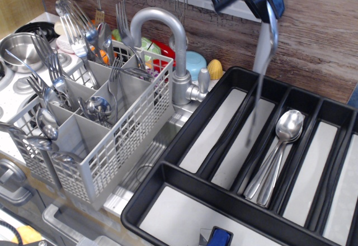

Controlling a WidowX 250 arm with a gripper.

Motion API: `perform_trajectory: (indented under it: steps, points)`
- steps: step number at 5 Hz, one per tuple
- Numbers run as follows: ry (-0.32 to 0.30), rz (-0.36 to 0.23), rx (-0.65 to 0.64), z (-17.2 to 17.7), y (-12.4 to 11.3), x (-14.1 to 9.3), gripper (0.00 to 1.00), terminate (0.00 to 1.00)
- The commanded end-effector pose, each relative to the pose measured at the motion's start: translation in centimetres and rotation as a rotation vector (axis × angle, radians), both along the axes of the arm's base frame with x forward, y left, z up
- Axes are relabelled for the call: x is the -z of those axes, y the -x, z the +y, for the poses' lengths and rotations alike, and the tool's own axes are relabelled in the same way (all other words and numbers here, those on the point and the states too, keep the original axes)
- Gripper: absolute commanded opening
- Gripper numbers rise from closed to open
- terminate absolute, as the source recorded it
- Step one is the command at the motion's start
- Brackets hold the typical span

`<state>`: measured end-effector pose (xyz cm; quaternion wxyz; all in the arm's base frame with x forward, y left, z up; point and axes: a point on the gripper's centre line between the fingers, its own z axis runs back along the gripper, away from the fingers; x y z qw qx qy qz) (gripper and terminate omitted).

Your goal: Put big spoon from basket to tray

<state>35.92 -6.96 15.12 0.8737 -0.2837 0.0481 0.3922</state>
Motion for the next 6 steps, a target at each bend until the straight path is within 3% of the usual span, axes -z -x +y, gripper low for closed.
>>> perform_trajectory:
  steps: [1,2,3,4,5,6]
  points:
    - [0.026,-0.010,-0.031,-0.8,-0.1,1.5,0.00,0.00]
    - [0.043,-0.033,-0.063,-0.5,0.2,3.9,0.00,0.00]
    - [0.030,-0.033,-0.151,-0.3,0.7,5.9,0.00,0.00]
    - [0.012,-0.072,-0.210,-0.1,1.3,7.8,0.00,0.00]
    - [-0.084,-0.167,-0.243,-0.7,1.7,8.3,0.00,0.00]
    - [-0.251,-0.204,-0.245,-2.2,1.4,7.8,1.00,1.00]
